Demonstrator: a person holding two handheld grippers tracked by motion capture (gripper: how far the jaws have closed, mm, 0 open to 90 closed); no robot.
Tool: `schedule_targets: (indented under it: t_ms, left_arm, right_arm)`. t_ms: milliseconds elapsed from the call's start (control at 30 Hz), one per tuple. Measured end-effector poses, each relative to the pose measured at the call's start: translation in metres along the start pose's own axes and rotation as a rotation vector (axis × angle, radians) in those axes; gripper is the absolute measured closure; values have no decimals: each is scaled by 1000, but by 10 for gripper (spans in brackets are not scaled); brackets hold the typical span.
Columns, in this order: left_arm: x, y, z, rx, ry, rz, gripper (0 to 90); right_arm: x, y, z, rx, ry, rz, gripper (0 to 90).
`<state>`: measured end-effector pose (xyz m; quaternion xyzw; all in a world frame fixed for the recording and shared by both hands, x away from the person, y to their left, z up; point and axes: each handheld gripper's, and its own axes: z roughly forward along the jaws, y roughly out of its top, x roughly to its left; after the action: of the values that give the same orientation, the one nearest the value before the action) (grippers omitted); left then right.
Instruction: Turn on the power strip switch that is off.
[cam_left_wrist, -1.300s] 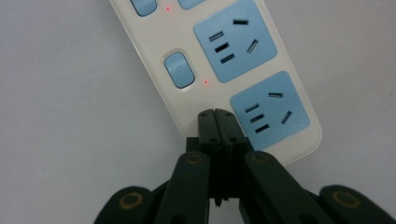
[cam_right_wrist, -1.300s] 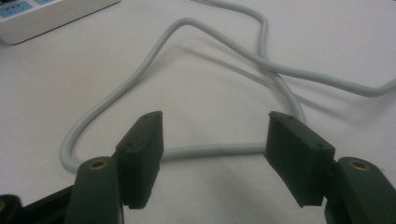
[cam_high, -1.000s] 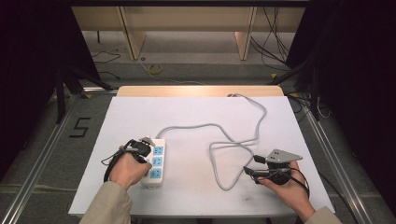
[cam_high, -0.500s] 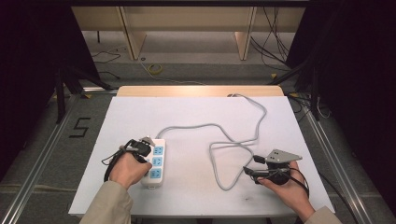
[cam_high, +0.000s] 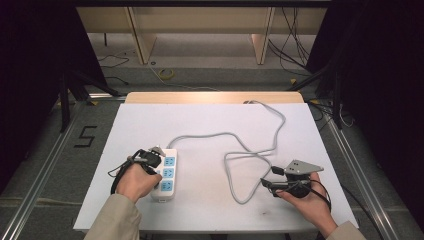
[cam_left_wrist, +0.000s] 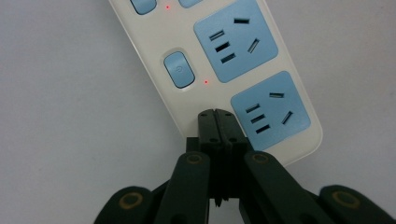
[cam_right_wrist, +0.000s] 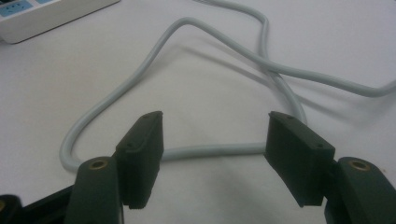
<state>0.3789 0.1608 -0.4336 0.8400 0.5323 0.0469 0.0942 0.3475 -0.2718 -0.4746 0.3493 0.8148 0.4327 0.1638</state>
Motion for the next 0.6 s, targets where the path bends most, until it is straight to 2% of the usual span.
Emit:
schedule_targets:
  t_ms: [600]
  left_arm:
    - [0, -1, -1, -9, 3, 14, 900]
  right_arm:
    - [0, 0, 0, -1, 0, 0, 377]
